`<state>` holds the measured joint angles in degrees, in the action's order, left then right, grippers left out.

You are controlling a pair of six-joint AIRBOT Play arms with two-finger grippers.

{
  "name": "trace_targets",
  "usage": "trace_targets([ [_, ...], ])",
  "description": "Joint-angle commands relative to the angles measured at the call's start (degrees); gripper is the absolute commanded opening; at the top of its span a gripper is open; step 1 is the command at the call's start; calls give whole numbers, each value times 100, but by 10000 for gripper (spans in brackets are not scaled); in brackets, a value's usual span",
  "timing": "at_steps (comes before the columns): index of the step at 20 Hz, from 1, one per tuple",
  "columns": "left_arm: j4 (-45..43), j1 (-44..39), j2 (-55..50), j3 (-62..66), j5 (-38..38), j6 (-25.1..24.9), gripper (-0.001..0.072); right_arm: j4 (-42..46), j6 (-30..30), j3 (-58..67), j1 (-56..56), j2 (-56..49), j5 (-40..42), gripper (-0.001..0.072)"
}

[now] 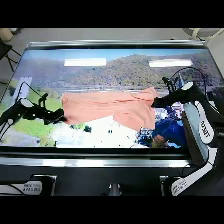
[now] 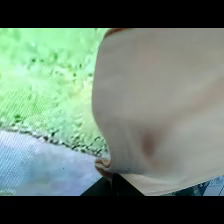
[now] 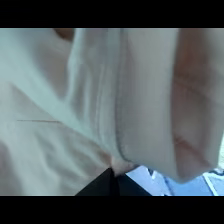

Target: Fold the shirts.

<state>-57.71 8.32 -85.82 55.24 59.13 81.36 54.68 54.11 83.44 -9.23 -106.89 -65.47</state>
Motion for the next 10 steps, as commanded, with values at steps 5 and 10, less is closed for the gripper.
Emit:
trace_targets([
  [5,83,15,1602,1241,-332,-203,29,201,-785,684,118,1569,-79,18],
  [10,-50,7,3418,3727,-1215,-114,29,863,-1043,1250,118,4721,1314,19],
])
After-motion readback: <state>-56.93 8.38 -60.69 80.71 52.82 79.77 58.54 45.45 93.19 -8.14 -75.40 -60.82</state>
